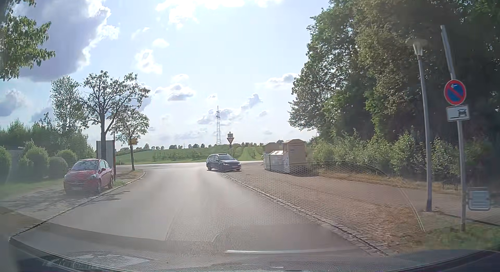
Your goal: Follow the waypoints while adhering to traffic rules and regulations
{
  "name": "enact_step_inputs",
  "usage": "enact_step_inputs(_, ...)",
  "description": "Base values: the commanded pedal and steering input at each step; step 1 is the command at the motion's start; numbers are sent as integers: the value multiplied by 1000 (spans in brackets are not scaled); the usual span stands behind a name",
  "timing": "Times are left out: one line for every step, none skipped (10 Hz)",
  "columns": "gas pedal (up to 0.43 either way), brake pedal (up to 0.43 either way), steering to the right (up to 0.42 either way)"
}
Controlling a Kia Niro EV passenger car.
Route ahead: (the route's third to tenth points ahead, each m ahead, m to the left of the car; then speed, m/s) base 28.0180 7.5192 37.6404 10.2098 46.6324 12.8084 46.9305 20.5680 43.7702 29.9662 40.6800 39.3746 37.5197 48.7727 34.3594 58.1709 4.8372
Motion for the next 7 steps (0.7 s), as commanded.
enact_step_inputs(0,12,-117)
enact_step_inputs(0,12,-116)
enact_step_inputs(0,12,-116)
enact_step_inputs(0,18,-116)
enact_step_inputs(0,12,-112)
enact_step_inputs(0,12,-104)
enact_step_inputs(0,12,-90)
